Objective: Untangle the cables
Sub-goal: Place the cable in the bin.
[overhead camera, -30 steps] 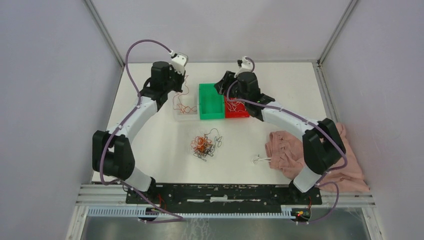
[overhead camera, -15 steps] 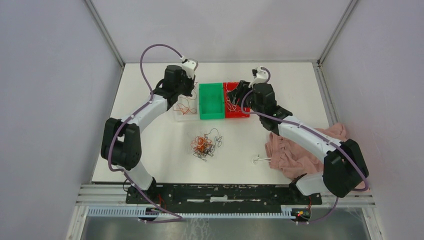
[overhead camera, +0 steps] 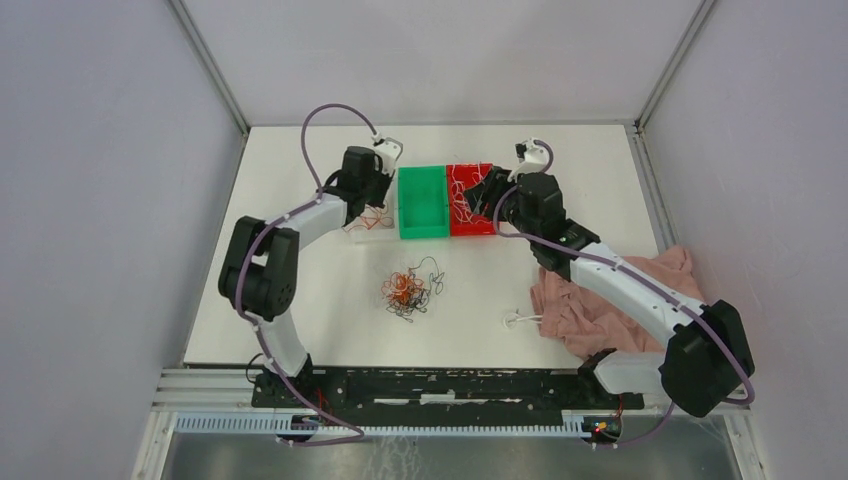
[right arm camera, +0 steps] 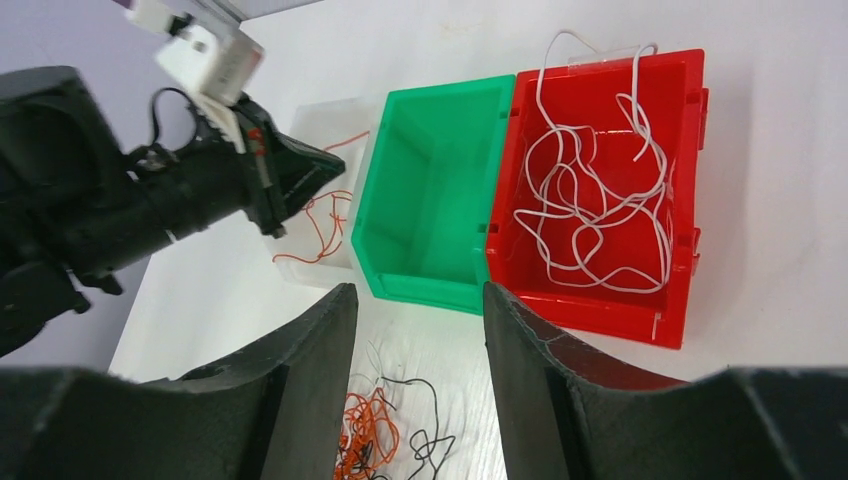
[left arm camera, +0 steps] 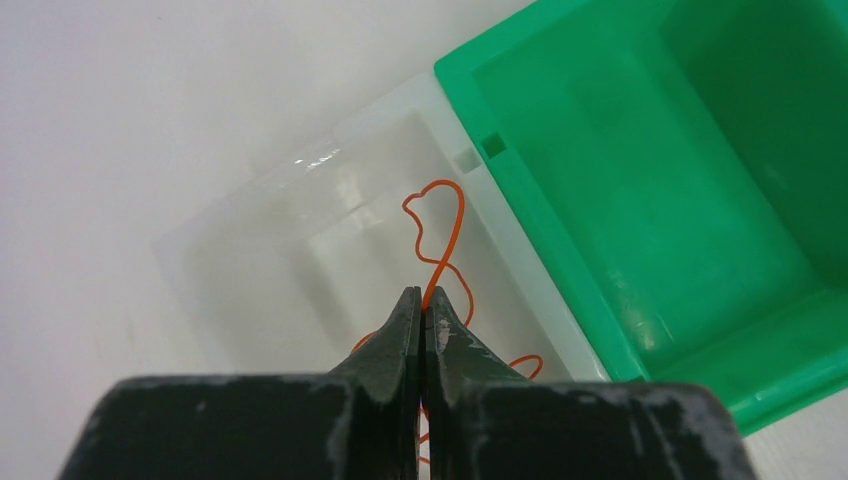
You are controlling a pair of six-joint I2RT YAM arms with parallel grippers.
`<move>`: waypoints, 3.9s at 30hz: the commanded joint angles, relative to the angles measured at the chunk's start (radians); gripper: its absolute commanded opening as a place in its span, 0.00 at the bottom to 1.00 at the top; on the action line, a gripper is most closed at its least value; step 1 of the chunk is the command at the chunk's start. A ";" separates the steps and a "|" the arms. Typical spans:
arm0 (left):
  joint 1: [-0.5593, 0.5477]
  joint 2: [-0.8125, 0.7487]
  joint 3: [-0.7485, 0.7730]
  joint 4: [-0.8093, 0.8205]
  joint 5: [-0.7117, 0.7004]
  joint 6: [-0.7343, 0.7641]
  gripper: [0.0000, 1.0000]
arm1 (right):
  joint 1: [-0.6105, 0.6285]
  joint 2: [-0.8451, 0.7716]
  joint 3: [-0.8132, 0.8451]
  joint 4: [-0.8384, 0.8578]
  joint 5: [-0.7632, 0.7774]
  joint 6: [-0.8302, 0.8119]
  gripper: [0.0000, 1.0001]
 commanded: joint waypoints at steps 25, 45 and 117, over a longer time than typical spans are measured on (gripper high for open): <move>0.202 -0.186 0.181 -0.410 0.451 0.165 0.97 | -0.003 -0.087 -0.018 -0.042 -0.031 -0.002 0.54; 0.350 0.022 0.072 -0.420 0.603 0.366 0.66 | -0.002 -0.098 -0.047 -0.052 -0.092 0.013 0.53; 0.048 0.086 0.051 0.129 0.068 0.111 0.03 | -0.003 -0.075 -0.099 -0.049 -0.116 0.069 0.40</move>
